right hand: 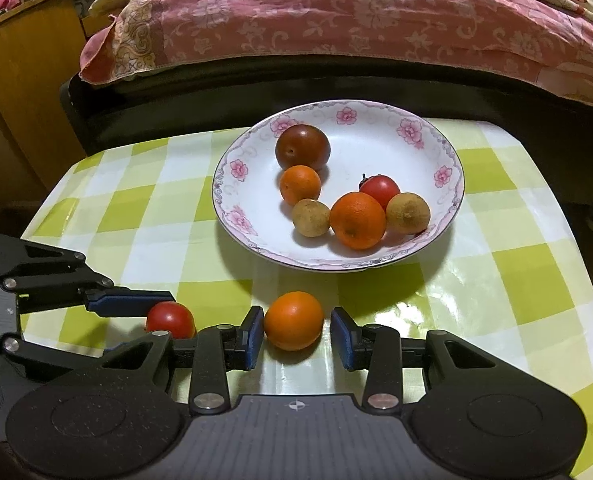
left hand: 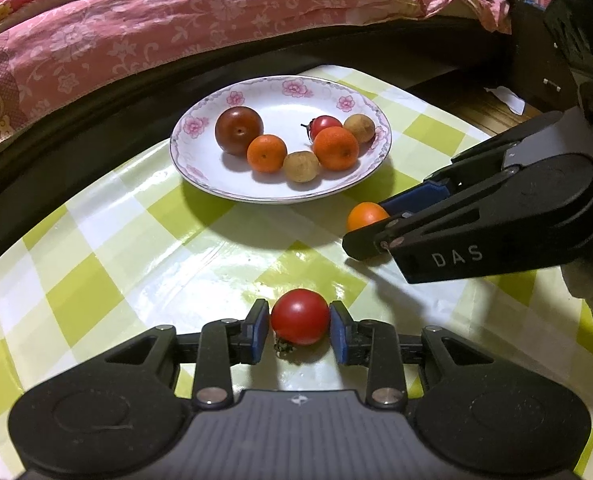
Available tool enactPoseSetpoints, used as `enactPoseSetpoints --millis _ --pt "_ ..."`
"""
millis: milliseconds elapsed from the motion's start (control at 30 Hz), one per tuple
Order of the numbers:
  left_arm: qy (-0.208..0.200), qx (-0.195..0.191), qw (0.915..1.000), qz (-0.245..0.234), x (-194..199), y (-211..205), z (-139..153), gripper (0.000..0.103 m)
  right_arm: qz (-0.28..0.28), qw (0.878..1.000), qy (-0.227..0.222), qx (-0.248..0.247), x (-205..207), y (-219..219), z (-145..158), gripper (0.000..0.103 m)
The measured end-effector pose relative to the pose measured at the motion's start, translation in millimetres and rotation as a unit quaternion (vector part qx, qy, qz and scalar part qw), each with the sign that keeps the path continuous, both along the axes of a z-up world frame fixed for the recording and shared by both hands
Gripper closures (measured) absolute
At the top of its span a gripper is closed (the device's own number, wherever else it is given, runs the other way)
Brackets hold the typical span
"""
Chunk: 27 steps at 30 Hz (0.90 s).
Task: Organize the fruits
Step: 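Carry the red cherry tomato and orange over the white plate with both tools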
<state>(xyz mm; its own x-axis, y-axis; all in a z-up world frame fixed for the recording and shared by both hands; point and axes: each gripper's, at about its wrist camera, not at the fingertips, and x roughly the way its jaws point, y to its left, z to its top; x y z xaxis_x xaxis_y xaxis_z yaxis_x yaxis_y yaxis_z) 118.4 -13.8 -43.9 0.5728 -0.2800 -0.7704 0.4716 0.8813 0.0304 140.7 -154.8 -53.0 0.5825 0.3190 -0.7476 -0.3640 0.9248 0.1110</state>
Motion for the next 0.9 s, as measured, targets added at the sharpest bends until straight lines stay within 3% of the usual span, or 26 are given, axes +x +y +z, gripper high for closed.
enactPoseSetpoints --millis 67,567,900 --pt "0.002 -0.002 1.0000 0.001 0.6 0.5 0.0 0.063 0.004 1.000 0.000 -0.004 -1.1 1.7 0.5 0.074" --pt "0.012 0.010 0.9999 -0.002 -2.5 -0.9 0.3 0.063 0.004 1.000 0.003 -0.005 0.2 2.2 0.1 0.074" --pt "0.018 -0.004 0.9998 0.007 0.5 1.1 6.0 0.065 0.005 1.000 0.008 -0.013 -1.4 2.5 2.0 0.076"
